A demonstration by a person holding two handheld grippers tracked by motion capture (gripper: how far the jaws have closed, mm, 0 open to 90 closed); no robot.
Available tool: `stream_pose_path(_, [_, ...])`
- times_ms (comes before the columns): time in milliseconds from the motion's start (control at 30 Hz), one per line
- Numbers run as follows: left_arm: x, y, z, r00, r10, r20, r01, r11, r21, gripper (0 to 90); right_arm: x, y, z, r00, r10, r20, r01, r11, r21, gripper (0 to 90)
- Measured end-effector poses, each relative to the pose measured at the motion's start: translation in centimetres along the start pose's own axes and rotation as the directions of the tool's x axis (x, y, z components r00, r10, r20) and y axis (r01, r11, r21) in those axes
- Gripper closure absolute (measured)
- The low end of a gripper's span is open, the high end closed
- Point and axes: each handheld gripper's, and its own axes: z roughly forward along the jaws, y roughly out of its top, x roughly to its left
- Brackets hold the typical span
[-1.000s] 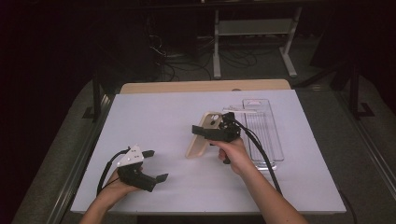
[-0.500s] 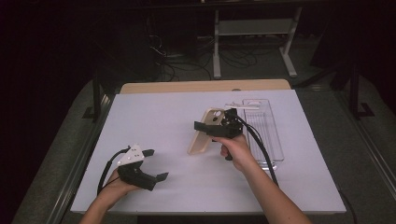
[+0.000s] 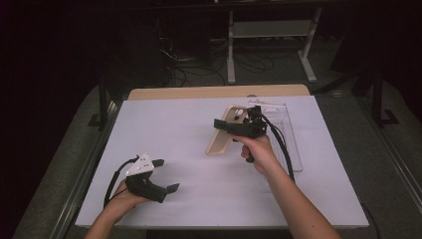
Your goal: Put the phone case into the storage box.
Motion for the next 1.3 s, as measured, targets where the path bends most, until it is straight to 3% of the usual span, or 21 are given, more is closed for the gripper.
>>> stream_pose_path(633, [0.2, -0.1, -0.1, 1.0, -0.004, 0.004, 0.004, 0.9999, 0.011, 0.0, -0.9, 3.1, -1.7, 0.9982, -0.019, 0.057, 0.021, 0.999, -0.035, 9.4])
stream_pose_path(900, [0.1, -0.1, 0.0, 1.0, -0.003, 0.006, 0.003, 1.0, 0.008, 0.0, -1.9, 4.4, -2.9, 0.9951, 0.017, 0.097, -0.012, 0.998, -0.056, 9.6])
stream_pose_path(1300, [0.1, -0.2, -0.1, 1.0, -0.002, 0.006, 0.002, 1.0, 0.006, 0.0, -3.2, 6.6, -4.6, 0.9863, 0.026, 0.163, -0.012, 0.996, -0.088, 9.7])
